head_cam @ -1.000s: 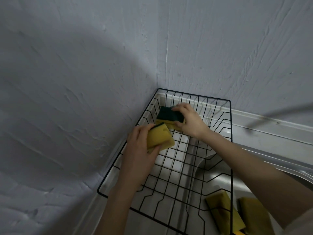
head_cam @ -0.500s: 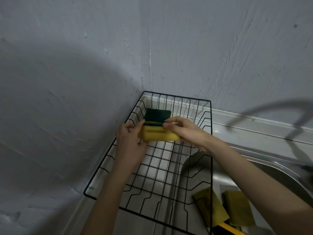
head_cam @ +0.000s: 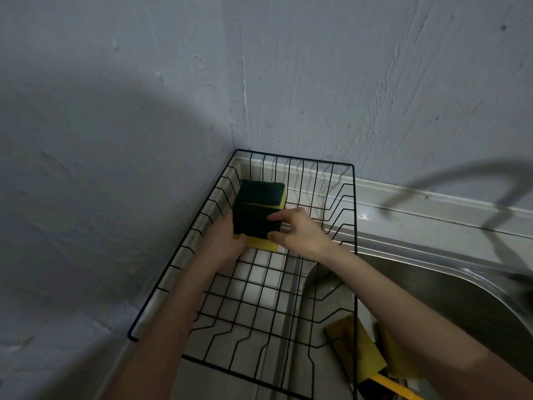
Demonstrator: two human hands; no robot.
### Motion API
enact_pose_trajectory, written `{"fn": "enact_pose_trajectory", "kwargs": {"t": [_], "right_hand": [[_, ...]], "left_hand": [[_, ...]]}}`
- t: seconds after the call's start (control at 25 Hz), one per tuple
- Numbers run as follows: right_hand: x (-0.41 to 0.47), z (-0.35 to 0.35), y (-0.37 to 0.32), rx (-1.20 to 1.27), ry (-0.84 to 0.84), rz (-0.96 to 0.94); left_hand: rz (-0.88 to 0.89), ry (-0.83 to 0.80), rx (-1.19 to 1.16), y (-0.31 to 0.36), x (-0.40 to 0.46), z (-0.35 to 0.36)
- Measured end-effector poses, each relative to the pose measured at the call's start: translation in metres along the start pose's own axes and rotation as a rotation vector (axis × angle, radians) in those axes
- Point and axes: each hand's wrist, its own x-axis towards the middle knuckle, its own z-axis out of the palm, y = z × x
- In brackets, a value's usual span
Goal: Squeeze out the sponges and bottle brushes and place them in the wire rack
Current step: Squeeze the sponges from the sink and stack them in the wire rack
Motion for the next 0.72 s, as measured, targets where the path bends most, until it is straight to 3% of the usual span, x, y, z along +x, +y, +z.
{"fn": "enact_pose_trajectory", "kwargs": {"t": [0.36, 0.72], "right_hand": [[0.001, -0.001, -0.004, -0.103, -0.119, 0.012], [-0.057, -0.038, -0.024, -0.188, 0.071, -0.079]], "left_hand": [[-0.034, 0.032, 0.141, -0.006, 0.005, 0.006], [0.135, 0.031, 0.243, 0.047, -0.033, -0.021]]}}
